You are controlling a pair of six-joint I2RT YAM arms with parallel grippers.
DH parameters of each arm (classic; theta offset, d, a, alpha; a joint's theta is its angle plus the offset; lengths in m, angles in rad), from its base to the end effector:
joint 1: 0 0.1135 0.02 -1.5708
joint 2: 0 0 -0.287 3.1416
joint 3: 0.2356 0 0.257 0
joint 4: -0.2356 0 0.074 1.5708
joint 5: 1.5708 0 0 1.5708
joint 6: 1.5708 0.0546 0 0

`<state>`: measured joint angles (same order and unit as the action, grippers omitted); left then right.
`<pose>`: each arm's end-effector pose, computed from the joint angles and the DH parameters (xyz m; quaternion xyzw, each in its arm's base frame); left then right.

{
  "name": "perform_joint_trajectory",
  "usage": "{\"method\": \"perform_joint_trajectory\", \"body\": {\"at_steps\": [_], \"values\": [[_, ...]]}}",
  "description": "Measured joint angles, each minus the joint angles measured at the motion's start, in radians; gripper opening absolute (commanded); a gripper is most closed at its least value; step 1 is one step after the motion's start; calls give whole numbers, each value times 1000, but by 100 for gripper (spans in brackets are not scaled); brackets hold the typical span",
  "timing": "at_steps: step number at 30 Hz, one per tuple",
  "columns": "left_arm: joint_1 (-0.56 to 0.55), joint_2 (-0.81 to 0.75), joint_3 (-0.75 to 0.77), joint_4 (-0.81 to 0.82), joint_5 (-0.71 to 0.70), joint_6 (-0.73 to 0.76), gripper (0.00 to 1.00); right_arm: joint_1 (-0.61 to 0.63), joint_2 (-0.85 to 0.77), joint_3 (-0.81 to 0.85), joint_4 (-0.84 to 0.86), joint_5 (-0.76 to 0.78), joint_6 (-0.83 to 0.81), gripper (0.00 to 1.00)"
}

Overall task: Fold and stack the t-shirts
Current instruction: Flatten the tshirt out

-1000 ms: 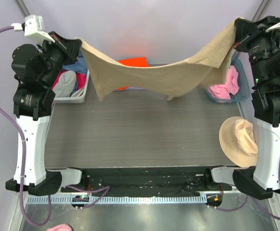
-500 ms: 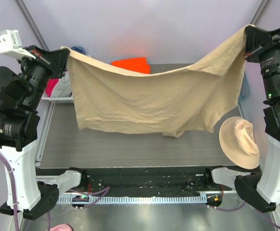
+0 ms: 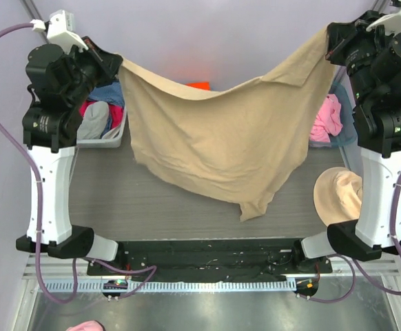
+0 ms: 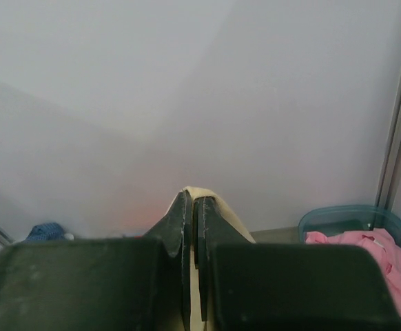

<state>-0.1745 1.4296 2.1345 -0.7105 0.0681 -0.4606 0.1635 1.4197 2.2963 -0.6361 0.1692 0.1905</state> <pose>0.2550 -0.0487 0.6045 -0.0773 0.7049 -0.2430 0.6619 0.2133 0.0259 0.6581 0.0748 0.6140 0.0867 0.7809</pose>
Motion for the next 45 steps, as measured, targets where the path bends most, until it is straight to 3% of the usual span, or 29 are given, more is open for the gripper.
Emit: {"method": "perform_joint_trajectory", "body": {"at_steps": [6,17,22,29,36,41,45], "values": [[0,-97,37,-45,5,-9,0,0,-43,26,-51,-34,19,1],[0,-444,-45,-96,13,-69,0,0,-358,43,-93,-86,61,1],[0,-470,-50,-108,13,-89,0,0,-392,47,-86,-93,75,1],[0,-400,-126,-73,12,-86,0,0,-387,-165,-53,-84,77,1],[0,-195,-241,45,12,-69,0,0,-266,-368,46,-47,72,1],[0,53,-152,60,12,-50,0,0,-58,-293,91,-33,66,1],[0,247,140,29,19,-54,0,0,110,-56,66,-43,66,1]]}}
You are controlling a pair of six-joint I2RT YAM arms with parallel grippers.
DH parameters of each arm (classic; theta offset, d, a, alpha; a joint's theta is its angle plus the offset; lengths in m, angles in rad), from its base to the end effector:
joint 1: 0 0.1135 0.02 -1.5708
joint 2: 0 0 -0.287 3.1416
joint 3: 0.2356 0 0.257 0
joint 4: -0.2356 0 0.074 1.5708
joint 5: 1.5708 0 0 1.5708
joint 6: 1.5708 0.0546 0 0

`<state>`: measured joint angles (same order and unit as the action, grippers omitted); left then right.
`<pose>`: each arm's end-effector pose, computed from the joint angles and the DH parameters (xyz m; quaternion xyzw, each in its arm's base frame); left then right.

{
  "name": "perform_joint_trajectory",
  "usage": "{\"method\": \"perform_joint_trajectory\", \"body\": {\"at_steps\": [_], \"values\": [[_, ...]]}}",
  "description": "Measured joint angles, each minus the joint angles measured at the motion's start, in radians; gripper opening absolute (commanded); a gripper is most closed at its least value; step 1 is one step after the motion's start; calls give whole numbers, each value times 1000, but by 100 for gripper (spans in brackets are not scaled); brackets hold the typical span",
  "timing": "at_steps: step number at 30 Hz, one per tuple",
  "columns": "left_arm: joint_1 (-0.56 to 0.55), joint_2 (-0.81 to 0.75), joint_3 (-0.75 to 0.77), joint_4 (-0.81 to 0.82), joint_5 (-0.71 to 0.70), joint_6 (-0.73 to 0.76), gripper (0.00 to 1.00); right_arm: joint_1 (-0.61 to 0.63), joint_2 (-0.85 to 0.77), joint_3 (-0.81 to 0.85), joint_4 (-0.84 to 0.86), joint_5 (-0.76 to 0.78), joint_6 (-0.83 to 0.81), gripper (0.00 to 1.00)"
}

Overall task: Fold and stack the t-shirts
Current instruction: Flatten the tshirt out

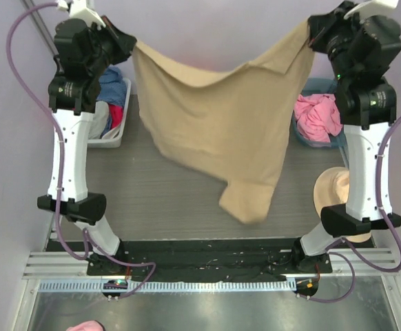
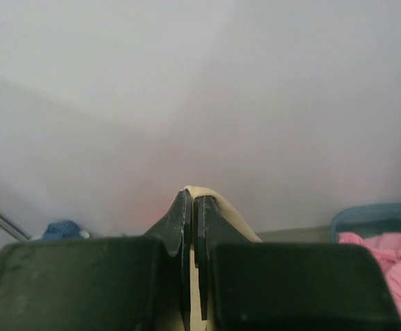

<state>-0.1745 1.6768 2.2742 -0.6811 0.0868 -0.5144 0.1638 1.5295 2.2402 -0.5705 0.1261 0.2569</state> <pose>0.3450 -0.0656 0.5783 -0.0954 0.7298 -0.2584 0.6258 0.2826 0.0398 0.6267 0.0780 0.6516 0.1169 0.7454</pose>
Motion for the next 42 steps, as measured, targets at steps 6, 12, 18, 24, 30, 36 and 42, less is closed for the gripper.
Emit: {"method": "perform_joint_trajectory", "body": {"at_steps": [6,12,18,24,30,36,42], "values": [[0,-57,139,57,19,-29,0,0,-28,165,18,-26,9,1],[0,-527,-433,235,18,-17,0,0,-395,-221,91,-65,35,1],[0,-782,-1009,399,-12,16,0,0,-701,-814,190,-151,80,1],[0,-617,-1445,398,-49,-29,0,0,-654,-1415,143,-238,167,1],[0,-564,-1564,304,-98,-101,0,0,-756,-1563,-14,-253,223,1],[0,-593,-1611,285,-175,-164,0,0,-819,-1554,-64,-255,272,1],[0,-627,-1656,227,-229,-214,0,0,-822,-1558,-135,-255,312,1]]}}
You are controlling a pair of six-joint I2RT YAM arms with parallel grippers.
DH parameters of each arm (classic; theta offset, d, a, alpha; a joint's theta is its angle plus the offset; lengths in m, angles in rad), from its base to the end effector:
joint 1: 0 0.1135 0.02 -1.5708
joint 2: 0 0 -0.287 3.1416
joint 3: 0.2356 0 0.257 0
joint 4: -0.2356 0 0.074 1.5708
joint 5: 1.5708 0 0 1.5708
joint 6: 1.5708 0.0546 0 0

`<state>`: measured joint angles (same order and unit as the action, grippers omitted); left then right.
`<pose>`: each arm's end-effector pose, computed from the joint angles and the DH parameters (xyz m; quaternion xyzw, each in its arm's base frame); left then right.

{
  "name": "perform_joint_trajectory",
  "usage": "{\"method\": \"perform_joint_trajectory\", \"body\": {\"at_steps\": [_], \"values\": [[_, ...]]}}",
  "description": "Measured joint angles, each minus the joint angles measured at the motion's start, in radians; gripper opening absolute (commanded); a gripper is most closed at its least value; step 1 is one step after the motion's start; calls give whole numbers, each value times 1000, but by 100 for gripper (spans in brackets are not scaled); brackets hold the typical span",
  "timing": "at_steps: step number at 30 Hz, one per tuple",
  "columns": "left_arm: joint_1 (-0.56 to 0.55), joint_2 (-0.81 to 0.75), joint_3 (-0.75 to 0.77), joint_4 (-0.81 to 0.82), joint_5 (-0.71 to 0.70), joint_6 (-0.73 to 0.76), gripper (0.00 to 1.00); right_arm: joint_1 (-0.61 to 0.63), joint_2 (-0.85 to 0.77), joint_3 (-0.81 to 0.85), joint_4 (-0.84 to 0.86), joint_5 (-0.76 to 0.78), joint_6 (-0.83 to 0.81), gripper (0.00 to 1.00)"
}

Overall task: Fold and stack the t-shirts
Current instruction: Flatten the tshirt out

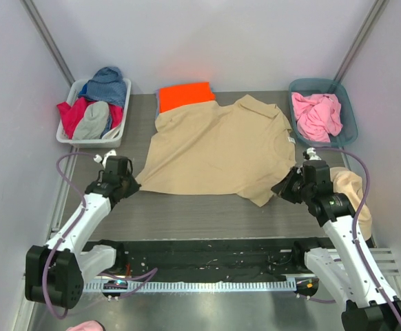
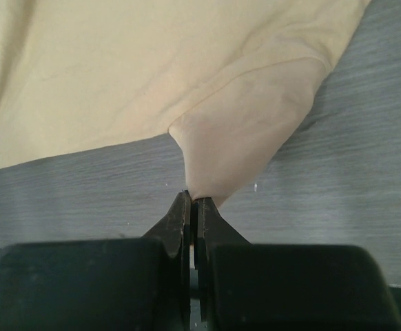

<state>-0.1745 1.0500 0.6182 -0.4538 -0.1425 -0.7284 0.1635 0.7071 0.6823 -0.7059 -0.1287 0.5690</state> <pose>0.2085 -0.0289 0.2132 -0.2799 0.8972 -0.0859 0.3308 0.1454 0.0311 0.2682 0.1578 0.8978 0.2006 0.3589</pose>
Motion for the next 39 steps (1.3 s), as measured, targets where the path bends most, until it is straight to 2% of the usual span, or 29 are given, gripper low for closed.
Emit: {"method": "perform_joint_trajectory", "body": {"at_steps": [15,23,25,26,28,30,32,33,36,39], "values": [[0,-27,-21,-95,-125,-60,0,0,-61,22,-224,39,92,1],[0,-27,47,-146,-188,-57,0,0,-119,94,-256,43,132,1],[0,-31,55,-151,-199,-57,0,0,-120,94,-260,40,139,3],[0,-36,56,-153,-204,-57,0,0,-118,91,-263,39,141,7],[0,-46,55,-162,-212,-57,0,0,-119,71,-267,39,143,20],[0,-48,54,-165,-218,-57,0,0,-118,46,-278,40,148,40],[0,-46,46,-164,-219,-57,0,0,-118,19,-299,46,150,48],[0,-43,40,-164,-219,-57,0,0,-118,13,-312,54,150,63],[0,-27,24,-164,-216,-58,0,0,-121,11,-329,97,152,72],[0,-17,20,-164,-214,-57,0,0,-117,20,-328,138,146,74]]}}
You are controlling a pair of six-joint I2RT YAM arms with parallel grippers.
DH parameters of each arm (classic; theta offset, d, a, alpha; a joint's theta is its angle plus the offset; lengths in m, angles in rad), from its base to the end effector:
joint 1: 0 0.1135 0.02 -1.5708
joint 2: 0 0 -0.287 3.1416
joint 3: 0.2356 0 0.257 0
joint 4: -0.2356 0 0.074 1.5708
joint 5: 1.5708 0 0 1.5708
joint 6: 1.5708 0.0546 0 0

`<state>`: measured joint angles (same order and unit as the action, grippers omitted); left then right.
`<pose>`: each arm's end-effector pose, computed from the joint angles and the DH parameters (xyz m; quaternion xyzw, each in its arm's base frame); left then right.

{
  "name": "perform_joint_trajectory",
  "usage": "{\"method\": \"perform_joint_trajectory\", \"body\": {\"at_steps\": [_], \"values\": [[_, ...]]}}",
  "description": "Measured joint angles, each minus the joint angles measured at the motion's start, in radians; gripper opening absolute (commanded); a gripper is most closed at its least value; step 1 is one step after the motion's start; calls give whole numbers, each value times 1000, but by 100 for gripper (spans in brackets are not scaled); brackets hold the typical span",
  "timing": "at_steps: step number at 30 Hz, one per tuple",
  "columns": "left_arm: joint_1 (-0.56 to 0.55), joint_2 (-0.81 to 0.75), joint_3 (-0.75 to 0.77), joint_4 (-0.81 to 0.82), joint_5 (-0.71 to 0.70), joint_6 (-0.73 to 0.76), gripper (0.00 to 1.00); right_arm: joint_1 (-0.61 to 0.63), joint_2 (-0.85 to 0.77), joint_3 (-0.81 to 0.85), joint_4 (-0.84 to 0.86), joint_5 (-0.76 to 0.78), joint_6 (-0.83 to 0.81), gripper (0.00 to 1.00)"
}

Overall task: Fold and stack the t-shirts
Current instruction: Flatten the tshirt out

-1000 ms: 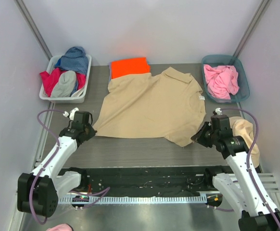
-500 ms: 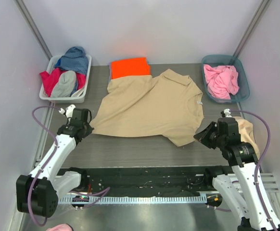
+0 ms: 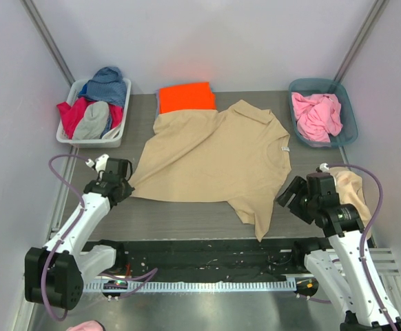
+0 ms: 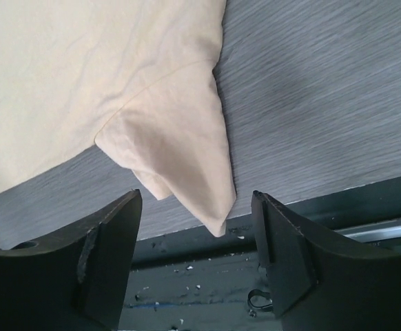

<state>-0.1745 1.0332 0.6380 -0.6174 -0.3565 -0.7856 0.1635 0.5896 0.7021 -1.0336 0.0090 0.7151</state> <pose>0.1934 -0.0148 0.2130 -0.3312 0.8876 0.0260 0.3192 0.0996 0.0159 0.2583 0.2595 0.9115 0.1319 0.2907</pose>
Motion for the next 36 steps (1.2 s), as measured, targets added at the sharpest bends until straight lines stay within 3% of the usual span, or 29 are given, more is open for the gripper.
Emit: {"method": "perform_joint_trajectory", "body": {"at_steps": [13,24,31,36], "values": [[0,1,0,6,-9,0,0,0,118,27,48,16,-41,74],[0,-73,-16,-19,-43,-29,0,6,109,-8,71,-14,-29,74],[0,-127,-31,-50,-63,-57,0,92,91,-109,88,-40,19,72],[0,-125,-39,-51,-62,-71,0,271,102,-154,118,-1,103,67]]}}
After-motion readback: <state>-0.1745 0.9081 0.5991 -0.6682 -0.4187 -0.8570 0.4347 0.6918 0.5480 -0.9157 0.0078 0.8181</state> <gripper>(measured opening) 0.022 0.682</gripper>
